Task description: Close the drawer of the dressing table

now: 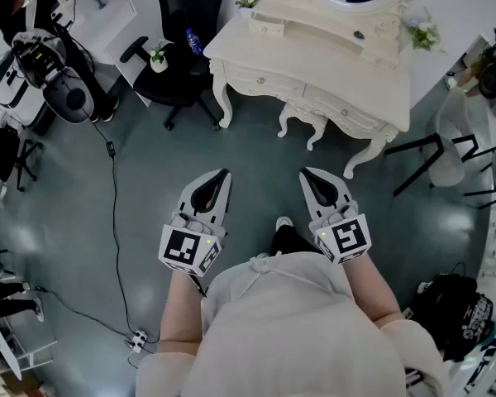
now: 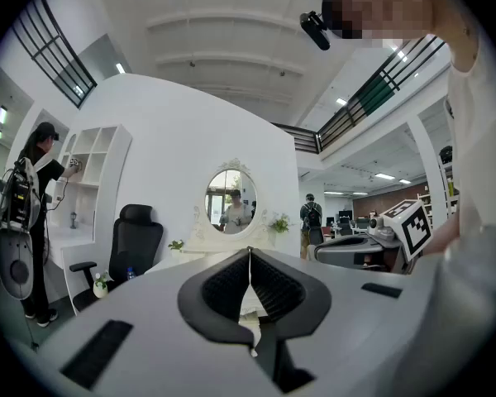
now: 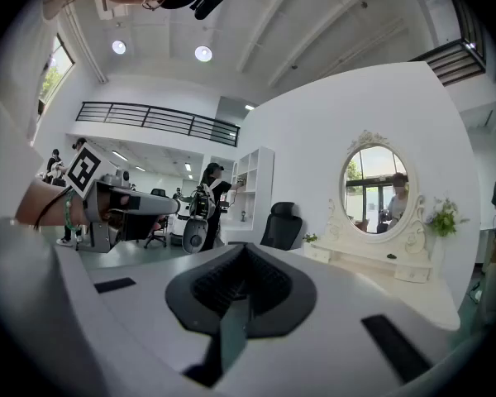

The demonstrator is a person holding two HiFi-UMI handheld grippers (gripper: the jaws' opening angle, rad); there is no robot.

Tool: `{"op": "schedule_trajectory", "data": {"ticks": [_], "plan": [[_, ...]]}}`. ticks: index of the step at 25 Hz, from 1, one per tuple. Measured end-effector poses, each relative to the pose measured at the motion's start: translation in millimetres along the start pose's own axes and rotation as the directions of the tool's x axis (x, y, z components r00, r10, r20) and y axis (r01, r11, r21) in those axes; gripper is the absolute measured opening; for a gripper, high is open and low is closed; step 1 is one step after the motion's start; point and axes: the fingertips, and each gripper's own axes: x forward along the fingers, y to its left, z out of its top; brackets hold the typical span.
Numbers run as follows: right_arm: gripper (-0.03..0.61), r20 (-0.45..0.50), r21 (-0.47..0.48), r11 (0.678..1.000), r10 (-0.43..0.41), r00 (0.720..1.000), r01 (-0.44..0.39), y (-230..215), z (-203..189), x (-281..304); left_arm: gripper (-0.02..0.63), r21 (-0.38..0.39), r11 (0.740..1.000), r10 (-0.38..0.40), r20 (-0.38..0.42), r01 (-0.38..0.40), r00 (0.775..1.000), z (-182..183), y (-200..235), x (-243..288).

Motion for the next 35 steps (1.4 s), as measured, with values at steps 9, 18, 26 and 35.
{"op": "schedule_trajectory", "data": {"ticks": [9,18,26,35], "plan": [[0.002,0.011,-0.014,1.0,0.01,1.0,-0.01,-3,0,4,0.02,0.007,1.0,-0.009,0.007,0.009,1.0,-2,-1,8],[0.006,0.01,0.012,1.0,0.01,1.0,-0.01,0,-6,12,0.075,-0.017,0.999,0.038,0.017,-0.038,0.999,-9,12,7],[0.006,-0.016,0.006,1.0,0.002,1.0,-0.002,-18,-19,35,0.336,-0.041,0.996,0.085,0.008,-0.084,0.996,-17,34,32],[0.006,-0.022,0.019,0.998,0.064,0.998,-0.063,-66,-34,110,0.334,-0.035,0.99,0.133,-0.04,-0.135,0.99,-33,82,95]]}}
